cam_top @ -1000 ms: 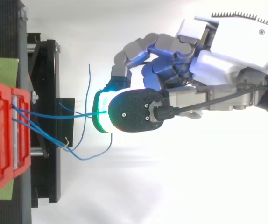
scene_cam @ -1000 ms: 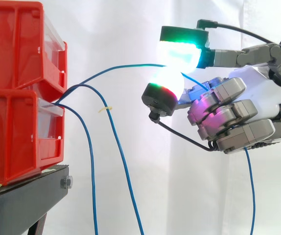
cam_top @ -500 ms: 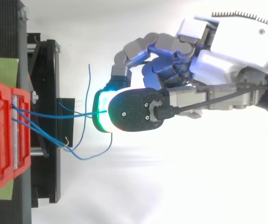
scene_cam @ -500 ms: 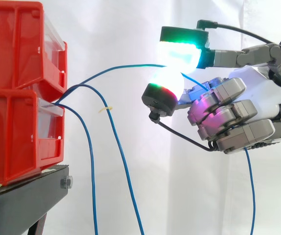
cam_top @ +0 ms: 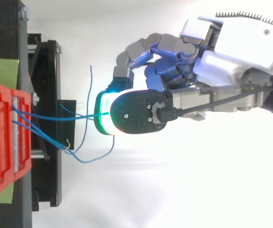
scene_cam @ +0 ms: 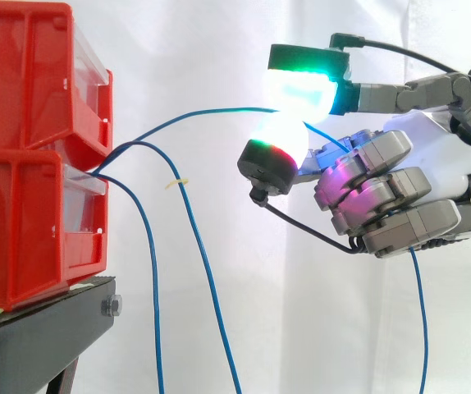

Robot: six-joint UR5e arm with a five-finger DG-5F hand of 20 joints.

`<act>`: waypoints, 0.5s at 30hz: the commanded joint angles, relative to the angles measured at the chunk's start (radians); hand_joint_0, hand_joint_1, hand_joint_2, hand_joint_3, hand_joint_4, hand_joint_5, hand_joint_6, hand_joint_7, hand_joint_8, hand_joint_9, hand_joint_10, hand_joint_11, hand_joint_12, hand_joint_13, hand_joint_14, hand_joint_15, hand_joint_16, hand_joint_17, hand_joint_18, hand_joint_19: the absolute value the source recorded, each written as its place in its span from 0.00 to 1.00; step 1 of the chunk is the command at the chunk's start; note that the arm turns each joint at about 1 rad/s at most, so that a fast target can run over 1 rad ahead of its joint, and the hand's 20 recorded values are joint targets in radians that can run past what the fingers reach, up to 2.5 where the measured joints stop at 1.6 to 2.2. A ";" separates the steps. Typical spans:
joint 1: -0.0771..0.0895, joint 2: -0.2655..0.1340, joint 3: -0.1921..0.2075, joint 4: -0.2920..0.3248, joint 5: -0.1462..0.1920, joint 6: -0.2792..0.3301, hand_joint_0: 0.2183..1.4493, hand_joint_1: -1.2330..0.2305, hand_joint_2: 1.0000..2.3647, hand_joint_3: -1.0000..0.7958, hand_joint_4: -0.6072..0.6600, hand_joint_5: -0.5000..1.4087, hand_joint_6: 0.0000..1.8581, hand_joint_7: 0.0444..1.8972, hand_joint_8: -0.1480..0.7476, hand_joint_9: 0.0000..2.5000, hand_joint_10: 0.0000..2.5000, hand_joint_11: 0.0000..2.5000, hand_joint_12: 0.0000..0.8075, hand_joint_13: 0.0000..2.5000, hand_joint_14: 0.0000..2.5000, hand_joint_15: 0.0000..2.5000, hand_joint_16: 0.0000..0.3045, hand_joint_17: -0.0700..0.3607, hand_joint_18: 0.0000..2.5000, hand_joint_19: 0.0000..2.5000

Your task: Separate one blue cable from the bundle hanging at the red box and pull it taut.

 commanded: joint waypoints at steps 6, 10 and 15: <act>0.000 0.000 0.000 0.000 0.000 0.000 0.37 0.39 0.01 0.44 0.54 0.17 0.53 0.50 0.49 0.22 1.00 0.40 0.40 0.28 1.00 0.56 0.10 0.32 0.54 0.83; 0.000 0.000 0.000 0.000 0.000 0.000 0.37 0.38 0.01 0.44 0.54 0.17 0.53 0.50 0.48 0.22 1.00 0.39 0.40 0.28 1.00 0.56 0.10 0.32 0.54 0.83; 0.000 0.000 0.000 0.000 0.000 0.000 0.37 0.38 0.01 0.44 0.54 0.17 0.53 0.50 0.49 0.22 1.00 0.40 0.40 0.28 1.00 0.56 0.10 0.32 0.54 0.82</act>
